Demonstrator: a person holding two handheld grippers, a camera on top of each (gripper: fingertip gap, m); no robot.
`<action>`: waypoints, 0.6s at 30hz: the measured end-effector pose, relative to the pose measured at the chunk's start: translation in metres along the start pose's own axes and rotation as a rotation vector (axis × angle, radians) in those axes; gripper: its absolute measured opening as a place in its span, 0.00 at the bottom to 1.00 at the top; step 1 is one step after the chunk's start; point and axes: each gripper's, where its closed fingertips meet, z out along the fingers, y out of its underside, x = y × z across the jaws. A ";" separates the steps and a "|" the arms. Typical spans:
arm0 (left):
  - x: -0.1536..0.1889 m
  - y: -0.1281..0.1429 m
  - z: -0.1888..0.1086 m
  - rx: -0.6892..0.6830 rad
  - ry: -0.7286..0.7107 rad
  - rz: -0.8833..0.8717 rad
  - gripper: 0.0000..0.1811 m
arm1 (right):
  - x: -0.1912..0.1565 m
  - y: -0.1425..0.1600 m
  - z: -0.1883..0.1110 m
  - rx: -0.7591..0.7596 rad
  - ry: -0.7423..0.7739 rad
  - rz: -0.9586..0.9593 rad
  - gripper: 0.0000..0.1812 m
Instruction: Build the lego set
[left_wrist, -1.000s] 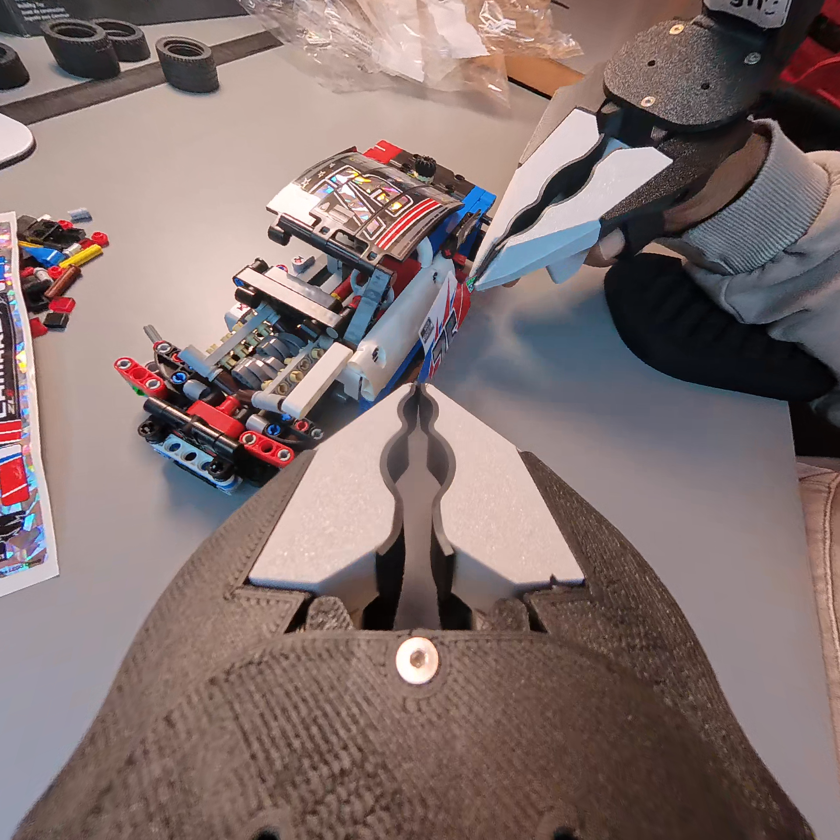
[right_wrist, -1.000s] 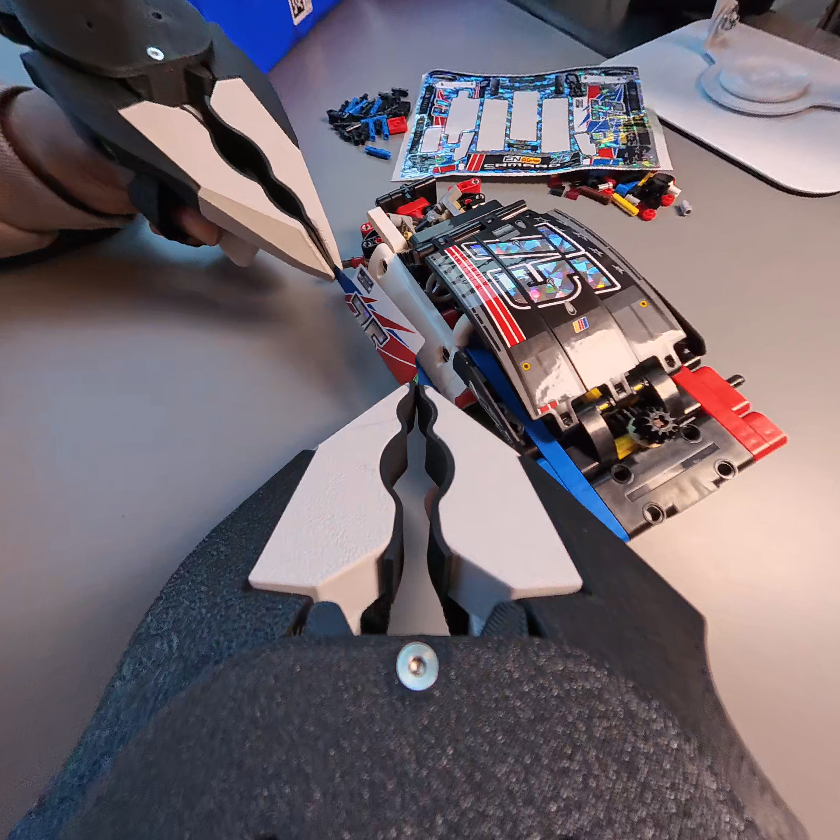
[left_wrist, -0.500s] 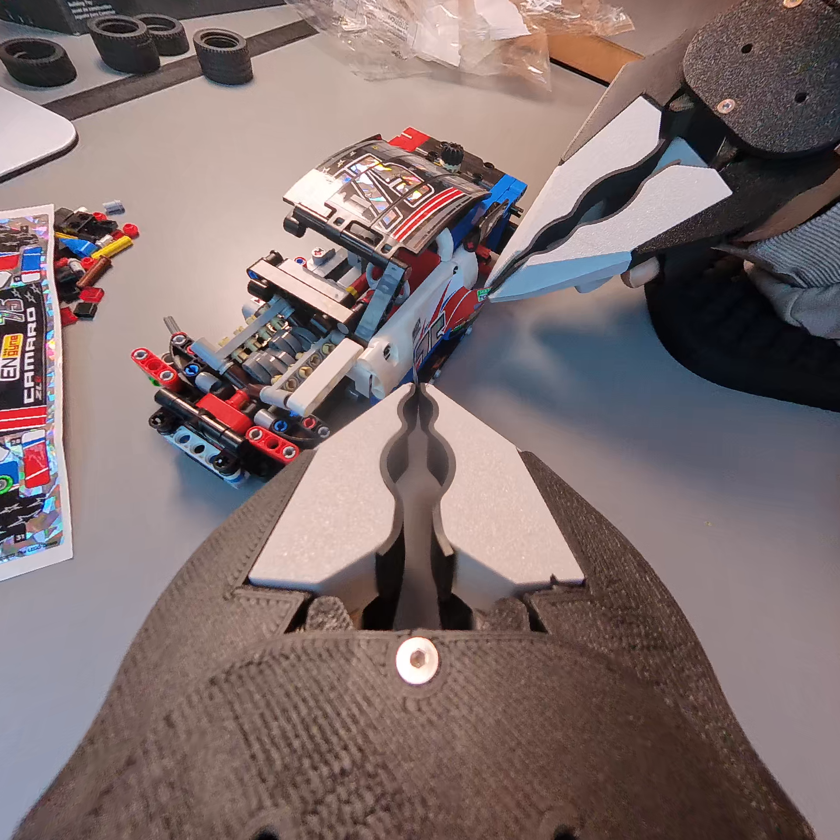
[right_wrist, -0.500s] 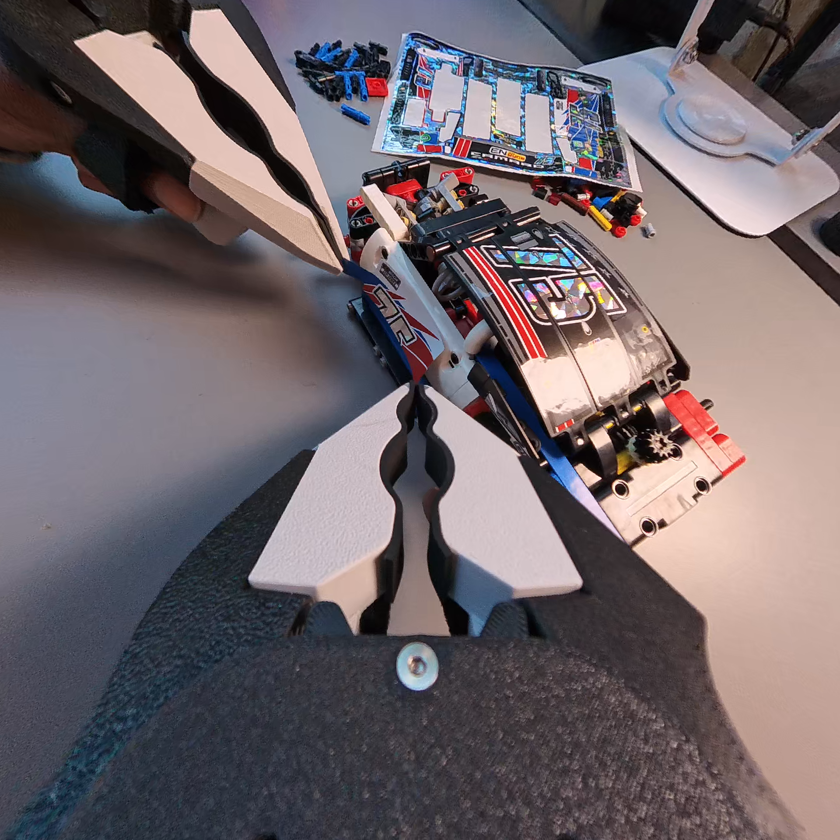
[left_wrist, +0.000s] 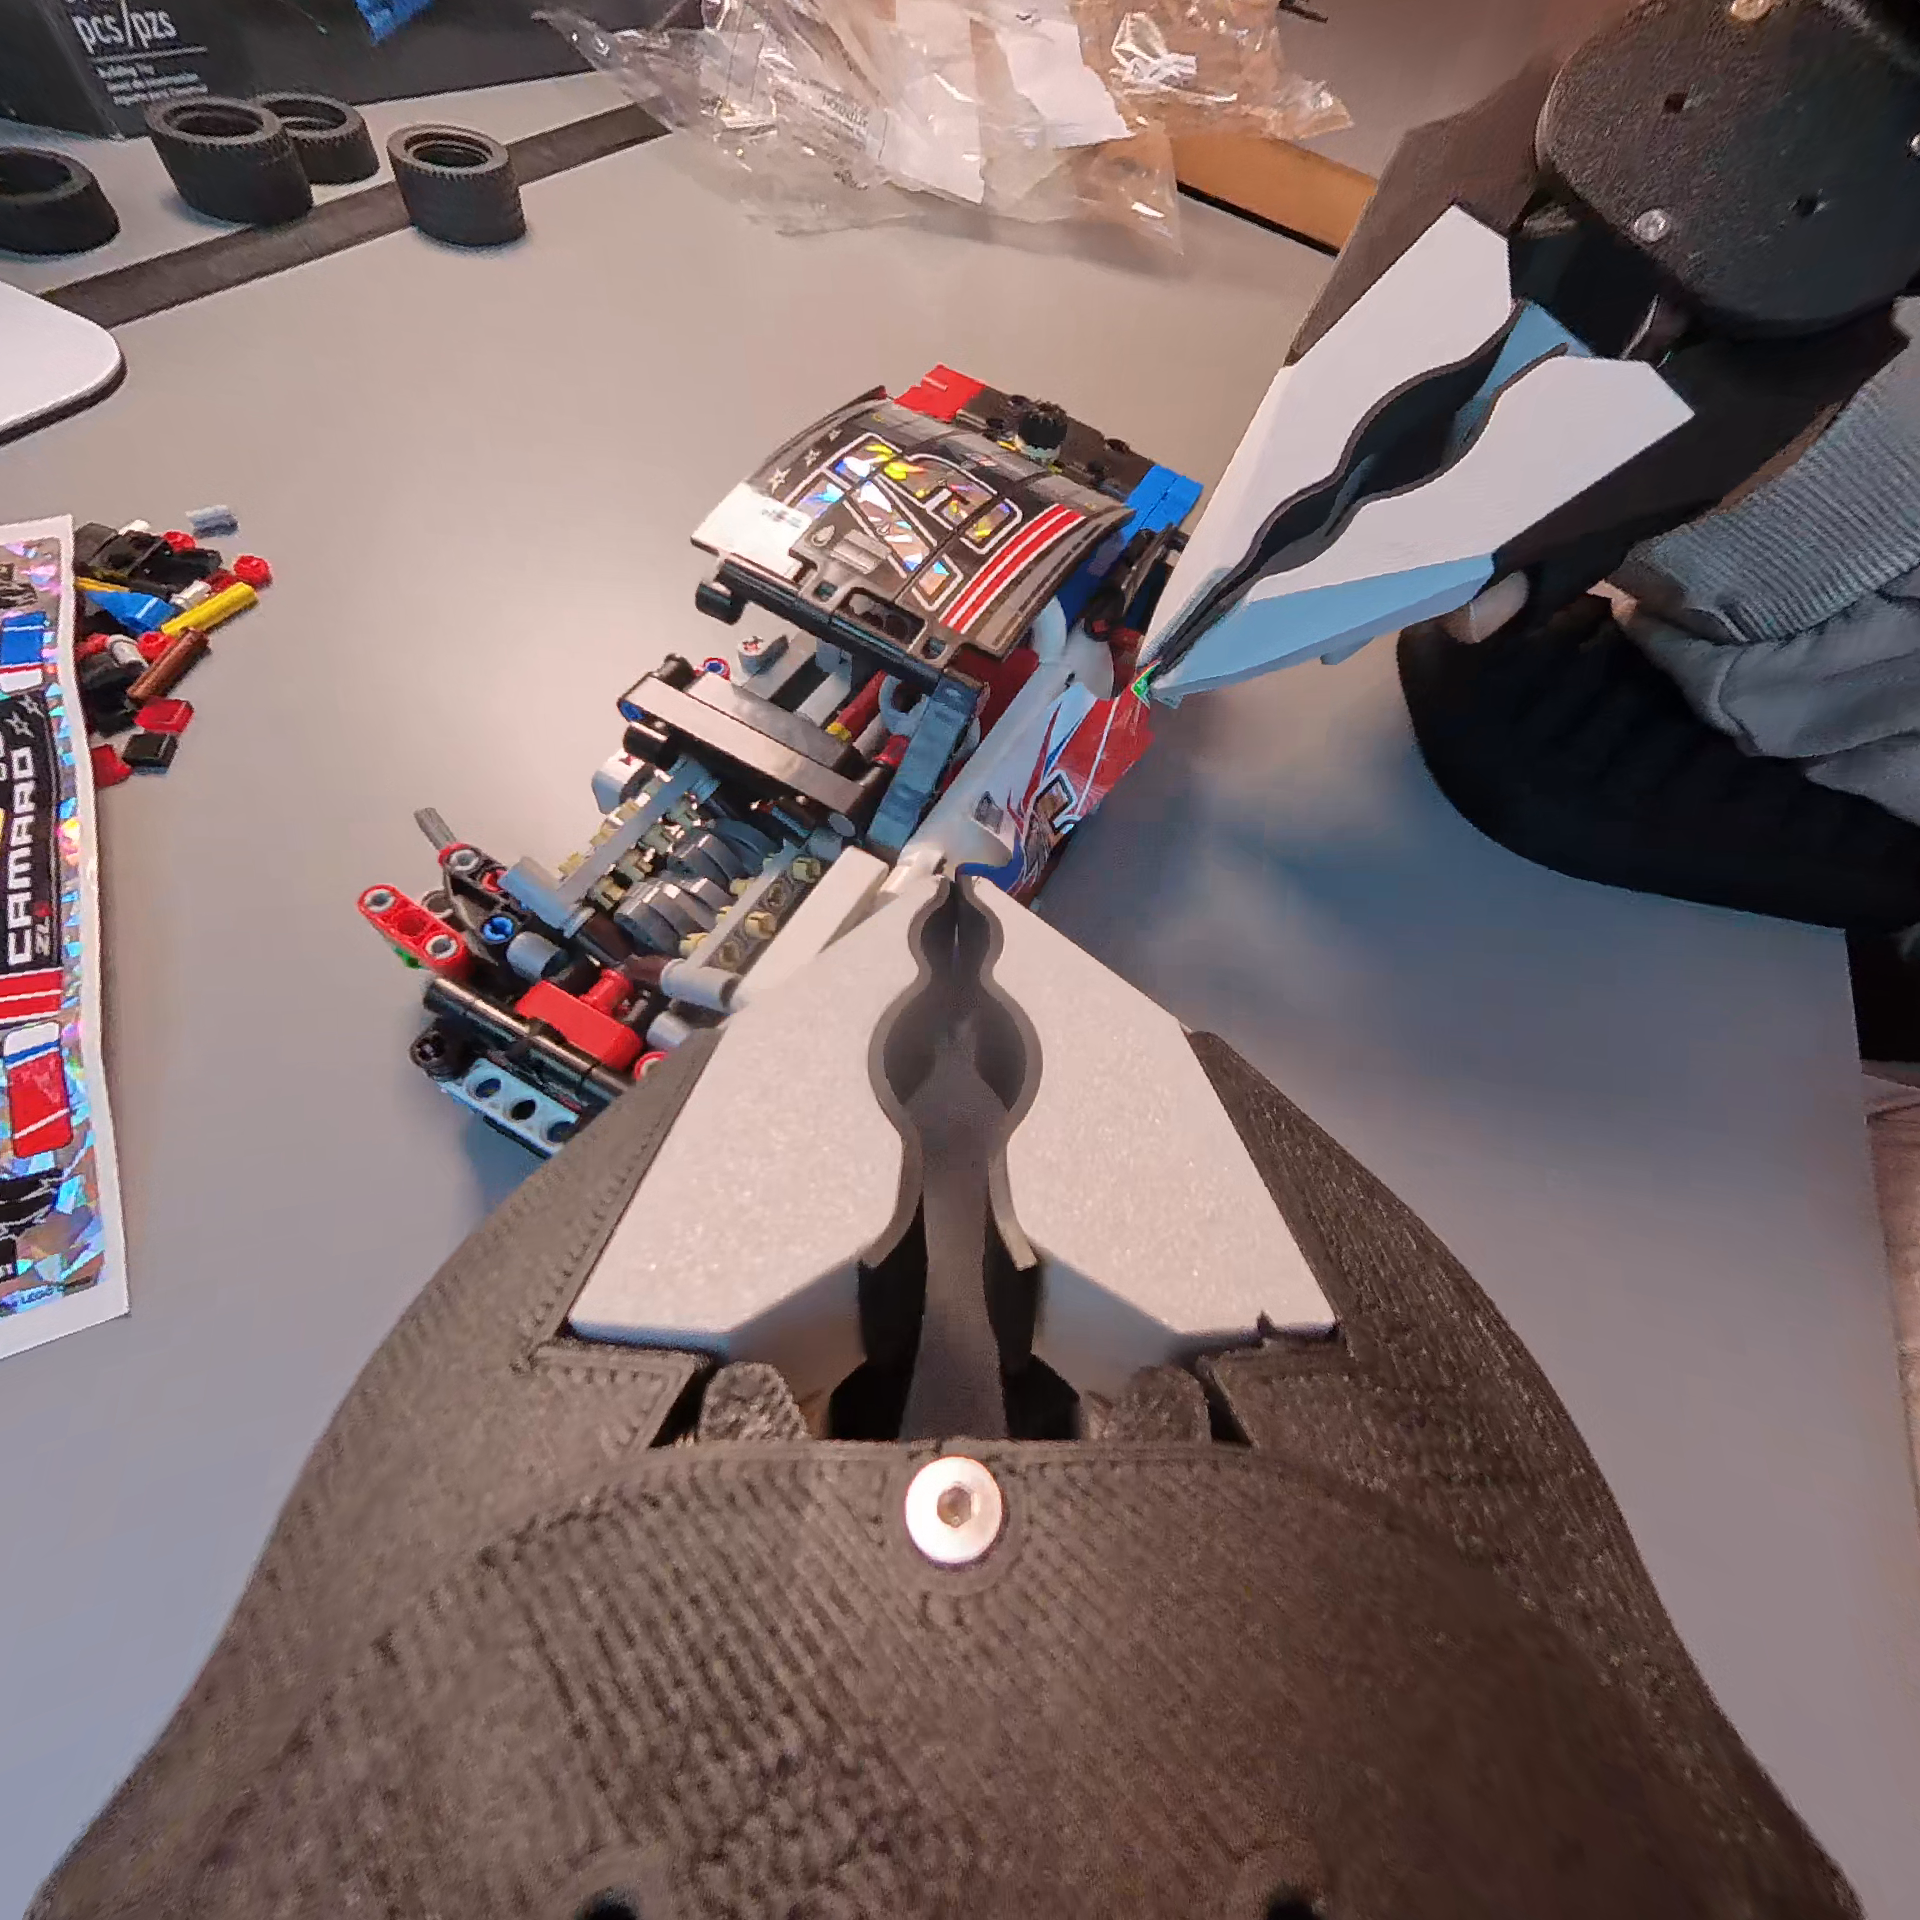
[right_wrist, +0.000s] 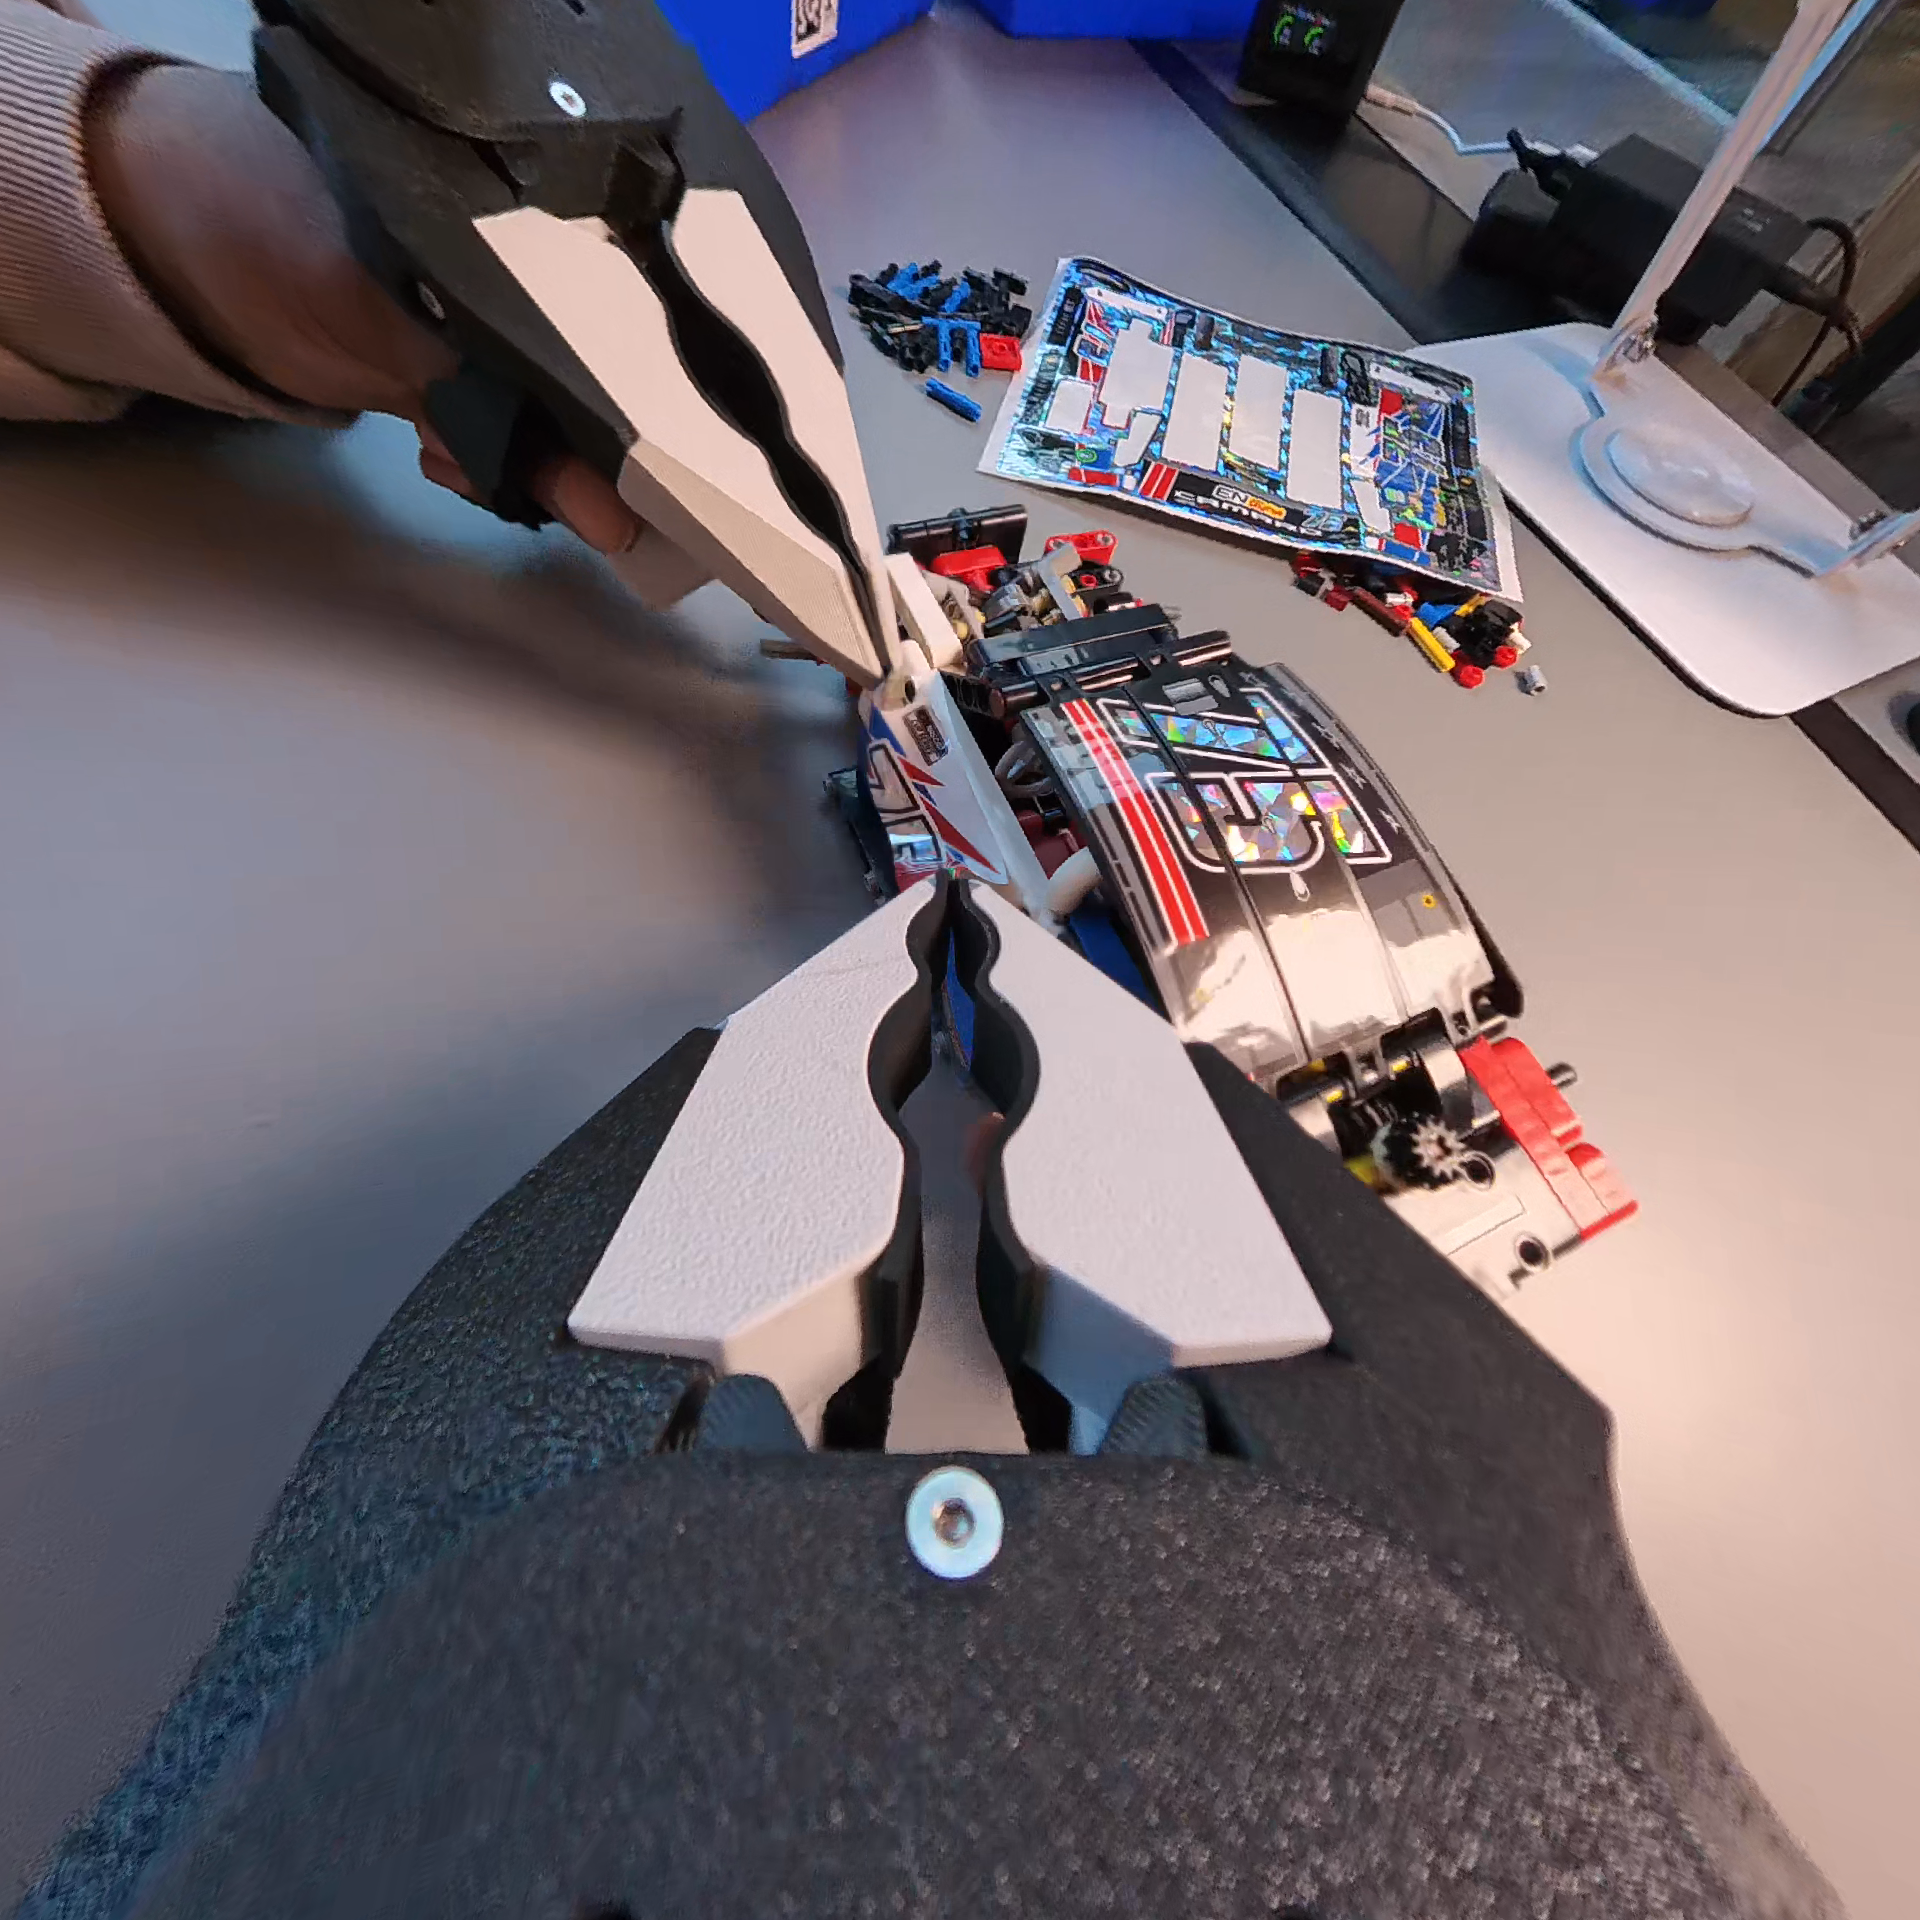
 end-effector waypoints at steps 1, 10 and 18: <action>-0.001 0.001 0.001 -0.001 0.005 -0.008 0.00 | -0.001 0.000 0.000 0.001 -0.003 -0.013 0.00; 0.004 -0.018 -0.019 0.091 0.075 -0.024 0.00 | 0.004 -0.005 -0.009 0.090 -0.048 0.032 0.00; 0.024 -0.006 -0.012 0.049 0.112 0.092 0.04 | -0.011 -0.007 -0.008 0.111 -0.125 -0.004 0.00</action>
